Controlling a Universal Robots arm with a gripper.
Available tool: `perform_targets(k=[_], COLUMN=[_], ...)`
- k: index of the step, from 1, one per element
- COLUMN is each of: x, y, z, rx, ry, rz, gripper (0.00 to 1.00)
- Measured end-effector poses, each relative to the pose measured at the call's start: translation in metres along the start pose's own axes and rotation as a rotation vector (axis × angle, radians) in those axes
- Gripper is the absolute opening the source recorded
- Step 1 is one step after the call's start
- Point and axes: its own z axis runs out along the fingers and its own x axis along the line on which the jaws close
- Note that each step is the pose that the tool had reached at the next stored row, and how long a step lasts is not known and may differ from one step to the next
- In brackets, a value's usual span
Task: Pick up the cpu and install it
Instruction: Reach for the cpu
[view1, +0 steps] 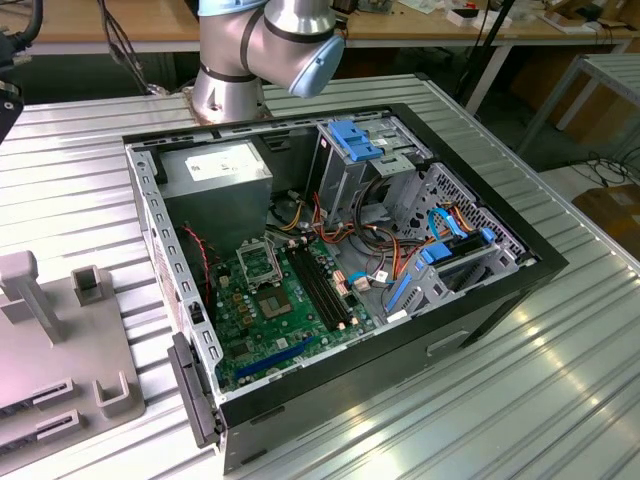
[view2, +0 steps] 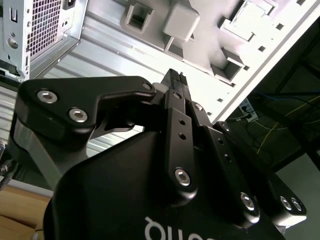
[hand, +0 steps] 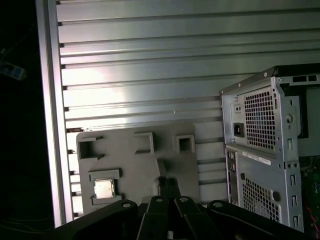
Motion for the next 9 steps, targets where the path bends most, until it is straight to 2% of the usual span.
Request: perform_targets(k=[2, 4, 6, 9], x=[0.0087, 0.0129, 0.0182, 0.024], y=[-0.0013, -0.0016, -0.0021, -0.0026], z=[0.0, 0.0002, 0.0003, 0.0005], rx=[-0.0029, -0.0044, -0.0055, -0.0079], ry=[0.003, 0.006, 0.0128, 0.0181], rz=[0.0, 0.001, 0.003, 0.004], gripper=[0.11, 0.11, 0.11, 0.11])
